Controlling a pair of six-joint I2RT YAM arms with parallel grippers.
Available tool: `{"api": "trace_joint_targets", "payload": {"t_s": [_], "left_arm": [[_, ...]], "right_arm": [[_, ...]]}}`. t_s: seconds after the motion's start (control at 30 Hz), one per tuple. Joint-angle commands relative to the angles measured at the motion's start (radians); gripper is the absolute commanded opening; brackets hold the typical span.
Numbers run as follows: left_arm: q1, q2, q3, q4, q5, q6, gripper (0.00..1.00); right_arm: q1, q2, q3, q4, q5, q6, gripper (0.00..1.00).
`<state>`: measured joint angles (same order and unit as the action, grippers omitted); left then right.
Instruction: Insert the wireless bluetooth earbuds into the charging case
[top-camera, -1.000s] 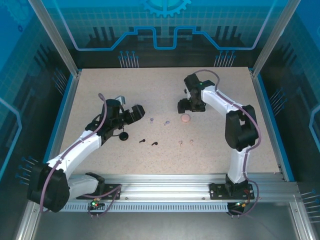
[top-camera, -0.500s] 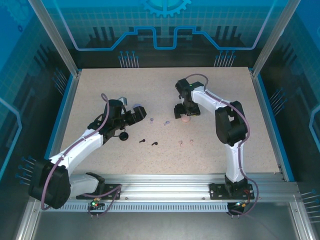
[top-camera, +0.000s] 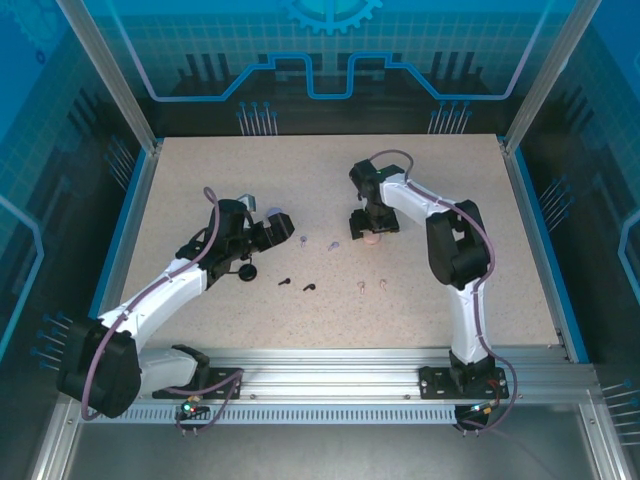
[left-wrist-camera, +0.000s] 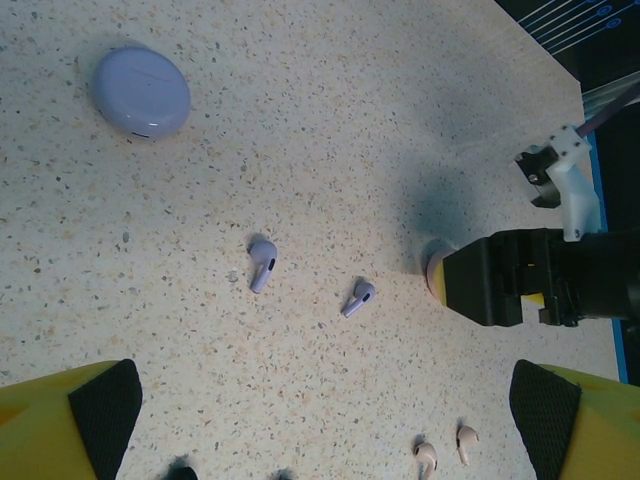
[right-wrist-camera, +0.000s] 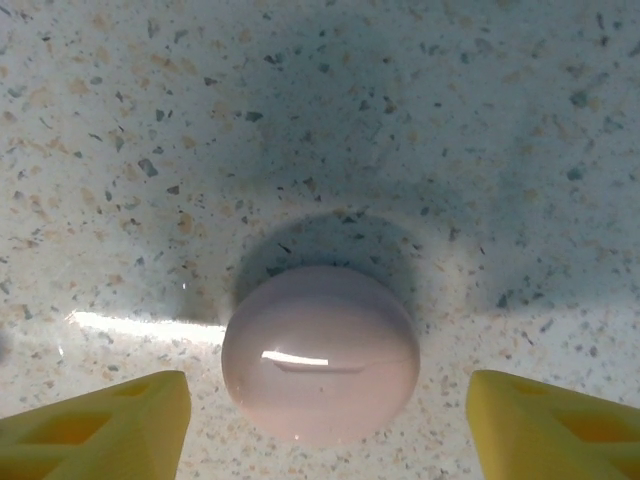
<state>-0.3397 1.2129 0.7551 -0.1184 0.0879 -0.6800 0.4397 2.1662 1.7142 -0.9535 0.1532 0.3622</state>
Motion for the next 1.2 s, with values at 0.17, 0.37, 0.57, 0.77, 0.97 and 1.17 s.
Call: {"api": "trace_joint_targets", "payload": {"t_s": [0.17,0.37,0.57,0.77,0.97,1.17], "left_arm": [[-0.016,0.009,0.033,-0.002,0.028,-0.007,0.99],[-0.02,0.024,0.047,-0.004,0.033,-0.003,0.99],[-0.027,0.033,0.051,0.003,0.038,-0.004,0.99],[-0.03,0.037,0.056,0.008,0.053,-0.001,0.99],[-0.032,0.038,0.056,0.01,0.061,-0.001,0.99],[-0.031,0.043,0.054,0.019,0.065,0.0,0.99]], "right_arm": [[-0.005,0.045,0.024,-0.005,-0.011,-0.058,0.7],[-0.006,0.052,0.02,0.002,-0.017,-0.079,0.69],[-0.007,0.073,0.038,-0.011,-0.006,-0.103,0.67],[-0.011,0.08,0.041,-0.013,-0.013,-0.121,0.64],[-0.015,0.089,0.052,-0.025,-0.028,-0.131,0.63],[-0.017,0.057,0.028,-0.015,-0.091,-0.105,0.49]]}}
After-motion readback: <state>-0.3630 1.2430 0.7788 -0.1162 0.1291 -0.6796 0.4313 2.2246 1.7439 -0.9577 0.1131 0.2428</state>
